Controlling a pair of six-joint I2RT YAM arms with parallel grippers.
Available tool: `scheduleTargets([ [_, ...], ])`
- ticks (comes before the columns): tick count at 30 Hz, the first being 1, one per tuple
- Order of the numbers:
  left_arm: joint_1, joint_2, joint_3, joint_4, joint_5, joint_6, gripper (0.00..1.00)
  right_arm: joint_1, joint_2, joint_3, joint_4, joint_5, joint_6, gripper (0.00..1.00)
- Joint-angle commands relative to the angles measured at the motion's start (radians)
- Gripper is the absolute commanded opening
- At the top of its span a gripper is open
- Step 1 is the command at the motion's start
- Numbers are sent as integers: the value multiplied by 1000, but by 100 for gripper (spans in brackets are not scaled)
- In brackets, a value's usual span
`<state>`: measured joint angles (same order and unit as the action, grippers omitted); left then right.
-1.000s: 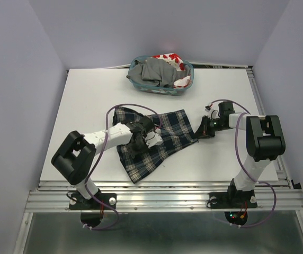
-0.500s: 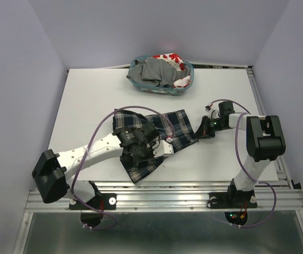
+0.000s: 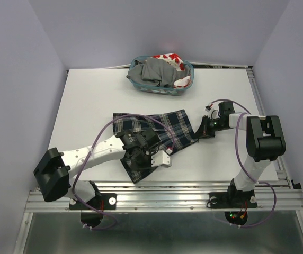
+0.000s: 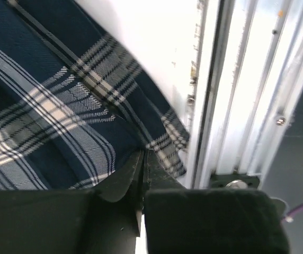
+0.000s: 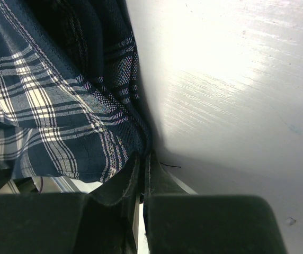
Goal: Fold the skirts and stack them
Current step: Fold the skirt
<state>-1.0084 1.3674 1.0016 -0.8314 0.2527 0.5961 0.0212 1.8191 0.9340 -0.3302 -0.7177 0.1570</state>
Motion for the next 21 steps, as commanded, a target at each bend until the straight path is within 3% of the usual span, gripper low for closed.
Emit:
scheduleTargets([
  [1, -24, 6, -18, -95, 86, 73, 17, 2, 3, -21, -18, 146, -51, 1],
  [6, -32, 10, 47, -123, 94, 48, 27, 2, -3, -23, -27, 139, -59, 1],
  [7, -15, -4, 69, -118, 94, 33, 37, 2, -4, -21, -30, 141, -66, 1],
  [10, 78, -24, 178, -57, 102, -31, 55, 2, -18, -24, -46, 147, -79, 1],
  [11, 193, -22, 242, -35, 111, -45, 55, 2, -33, -29, -46, 158, -80, 1],
  [14, 397, 40, 355, 52, 58, -116, 55, 2, -49, -20, -61, 152, -85, 1],
  [17, 497, 135, 403, 165, -39, -191, 54, 2, -55, -12, -75, 150, -85, 1],
  [21, 585, 307, 457, 224, -43, -223, 50, 2, -57, -1, -95, 152, -83, 1],
])
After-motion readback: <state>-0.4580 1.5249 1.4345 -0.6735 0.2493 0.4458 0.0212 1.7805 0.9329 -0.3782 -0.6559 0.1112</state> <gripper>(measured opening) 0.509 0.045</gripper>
